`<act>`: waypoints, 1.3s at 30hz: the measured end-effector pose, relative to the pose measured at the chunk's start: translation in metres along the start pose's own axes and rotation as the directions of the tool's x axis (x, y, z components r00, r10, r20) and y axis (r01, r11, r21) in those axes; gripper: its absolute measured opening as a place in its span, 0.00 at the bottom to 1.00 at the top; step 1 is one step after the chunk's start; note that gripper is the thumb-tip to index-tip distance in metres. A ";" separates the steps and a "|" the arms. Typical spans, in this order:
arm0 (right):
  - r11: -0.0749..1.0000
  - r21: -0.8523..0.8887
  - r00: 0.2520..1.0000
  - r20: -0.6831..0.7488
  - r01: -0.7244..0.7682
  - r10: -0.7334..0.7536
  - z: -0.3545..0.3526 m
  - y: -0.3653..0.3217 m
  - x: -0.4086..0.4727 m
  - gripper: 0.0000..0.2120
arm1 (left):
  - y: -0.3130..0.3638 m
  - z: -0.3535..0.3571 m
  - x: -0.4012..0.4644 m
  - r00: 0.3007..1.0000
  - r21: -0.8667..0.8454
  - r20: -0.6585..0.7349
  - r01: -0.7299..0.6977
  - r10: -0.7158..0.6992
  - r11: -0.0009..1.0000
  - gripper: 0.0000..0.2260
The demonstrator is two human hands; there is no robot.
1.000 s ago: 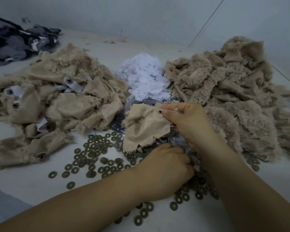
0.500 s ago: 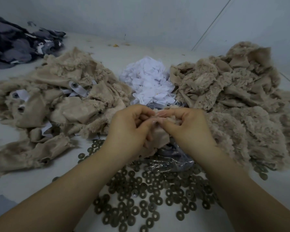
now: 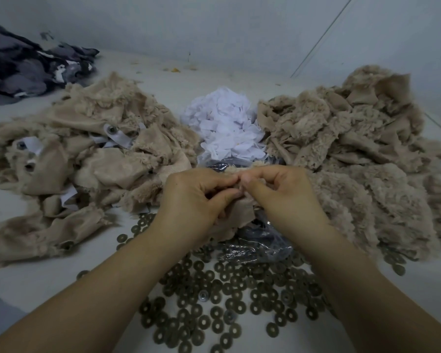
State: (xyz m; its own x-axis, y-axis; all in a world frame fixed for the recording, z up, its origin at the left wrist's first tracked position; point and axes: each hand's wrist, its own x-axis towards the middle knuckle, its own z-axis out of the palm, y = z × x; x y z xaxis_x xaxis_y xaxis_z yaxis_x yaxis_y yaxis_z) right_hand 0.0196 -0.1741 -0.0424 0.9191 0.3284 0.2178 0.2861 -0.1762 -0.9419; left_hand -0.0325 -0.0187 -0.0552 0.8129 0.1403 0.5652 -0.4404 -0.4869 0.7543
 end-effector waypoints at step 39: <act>0.993 0.088 0.995 0.060 0.074 -0.079 0.008 0.002 -0.004 0.18 | 0.005 0.002 0.010 0.975 -0.227 0.031 0.221 -0.220 0.949 0.05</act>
State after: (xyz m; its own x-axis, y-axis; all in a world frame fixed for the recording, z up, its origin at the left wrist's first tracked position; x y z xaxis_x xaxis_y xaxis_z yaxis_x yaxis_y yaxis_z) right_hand 0.0142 -0.1686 -0.0474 0.8756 0.3965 0.2758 0.3281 -0.0694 -0.9421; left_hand -0.0256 -0.0218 -0.0465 0.9013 0.2168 0.3751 -0.3246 -0.2355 0.9161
